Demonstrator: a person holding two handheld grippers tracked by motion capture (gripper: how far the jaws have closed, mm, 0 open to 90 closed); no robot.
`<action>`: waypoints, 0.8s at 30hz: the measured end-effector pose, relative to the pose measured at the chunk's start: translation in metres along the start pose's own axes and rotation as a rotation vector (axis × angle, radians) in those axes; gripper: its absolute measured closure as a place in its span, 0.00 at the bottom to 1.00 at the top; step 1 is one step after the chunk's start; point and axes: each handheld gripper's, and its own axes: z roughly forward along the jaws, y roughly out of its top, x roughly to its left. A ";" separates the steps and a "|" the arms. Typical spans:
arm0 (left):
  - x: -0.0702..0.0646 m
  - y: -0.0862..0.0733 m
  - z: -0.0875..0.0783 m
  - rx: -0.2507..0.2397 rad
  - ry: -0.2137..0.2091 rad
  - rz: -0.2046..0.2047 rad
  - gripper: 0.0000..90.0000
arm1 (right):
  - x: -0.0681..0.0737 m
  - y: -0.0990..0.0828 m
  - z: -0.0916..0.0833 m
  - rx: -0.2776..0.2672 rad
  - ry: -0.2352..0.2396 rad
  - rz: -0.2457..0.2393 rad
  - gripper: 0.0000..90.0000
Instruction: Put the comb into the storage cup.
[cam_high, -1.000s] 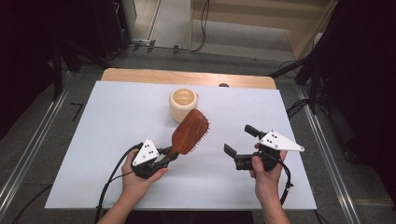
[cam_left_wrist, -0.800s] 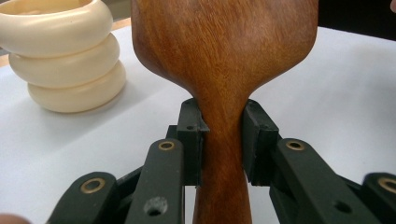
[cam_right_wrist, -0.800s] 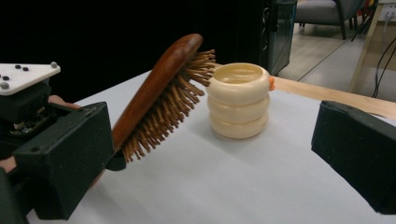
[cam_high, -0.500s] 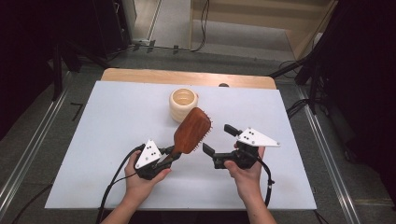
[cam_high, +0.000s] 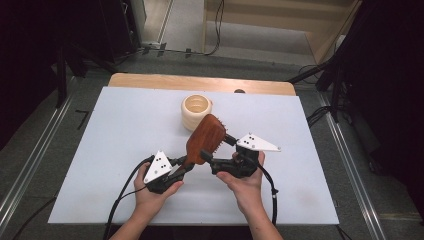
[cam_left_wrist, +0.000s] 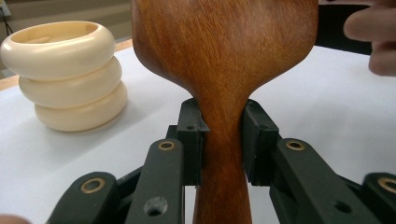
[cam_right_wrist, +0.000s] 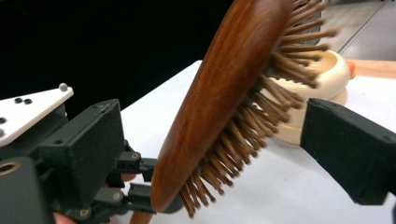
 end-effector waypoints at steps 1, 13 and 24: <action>-0.001 0.000 0.000 0.000 0.001 0.004 0.80 | 0.002 0.000 0.004 0.003 0.003 0.011 0.10; -0.005 0.000 0.000 -0.020 -0.007 0.009 0.80 | 0.004 -0.003 0.017 0.014 -0.008 0.125 0.19; -0.010 -0.001 0.002 -0.022 -0.010 0.022 0.80 | 0.003 -0.003 0.026 0.026 -0.037 0.203 0.45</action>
